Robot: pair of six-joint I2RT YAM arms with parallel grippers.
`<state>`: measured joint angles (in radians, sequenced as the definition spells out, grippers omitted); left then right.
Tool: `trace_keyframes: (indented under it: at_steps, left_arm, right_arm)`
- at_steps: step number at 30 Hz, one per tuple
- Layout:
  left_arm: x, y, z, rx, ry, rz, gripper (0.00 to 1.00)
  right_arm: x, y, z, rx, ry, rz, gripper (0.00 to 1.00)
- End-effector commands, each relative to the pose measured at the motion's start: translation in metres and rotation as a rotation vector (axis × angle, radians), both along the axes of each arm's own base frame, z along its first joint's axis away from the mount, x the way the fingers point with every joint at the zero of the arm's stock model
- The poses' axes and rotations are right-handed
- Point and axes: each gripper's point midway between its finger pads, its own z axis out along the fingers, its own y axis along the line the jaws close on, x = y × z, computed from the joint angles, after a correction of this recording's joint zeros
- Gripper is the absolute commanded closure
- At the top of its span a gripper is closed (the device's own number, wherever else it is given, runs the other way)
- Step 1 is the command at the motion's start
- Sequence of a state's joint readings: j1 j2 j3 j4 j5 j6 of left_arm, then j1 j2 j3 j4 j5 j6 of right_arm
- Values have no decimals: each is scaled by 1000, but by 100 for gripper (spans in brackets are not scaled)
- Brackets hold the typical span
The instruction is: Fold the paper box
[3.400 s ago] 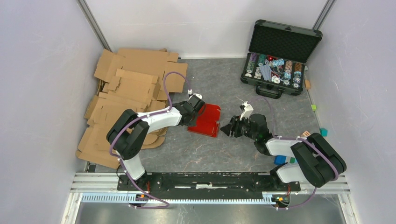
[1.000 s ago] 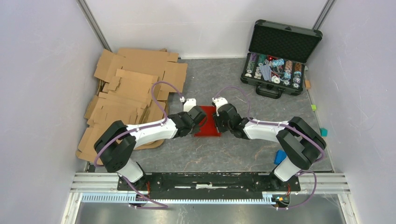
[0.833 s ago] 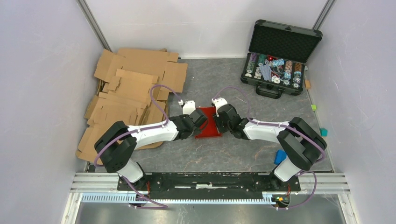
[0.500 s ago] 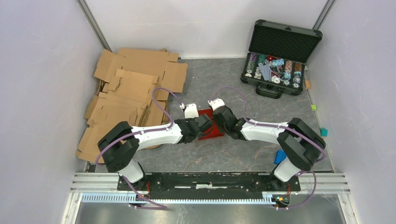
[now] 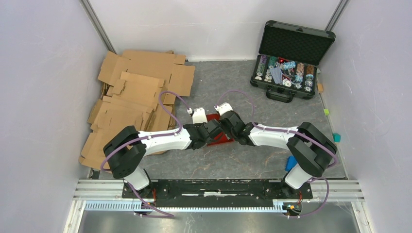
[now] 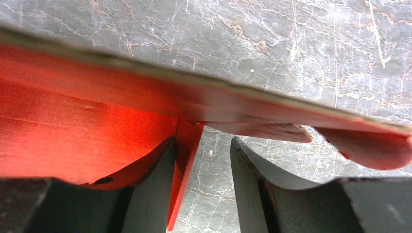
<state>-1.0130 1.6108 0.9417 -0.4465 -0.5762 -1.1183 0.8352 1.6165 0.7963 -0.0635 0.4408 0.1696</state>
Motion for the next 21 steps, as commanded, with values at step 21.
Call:
trace_keyframes:
  at_steps: [21]
  left_arm:
    - [7,15,4,43,-51,84,98]
  right_arm:
    - [-27,9,-1,231,156,67,46]
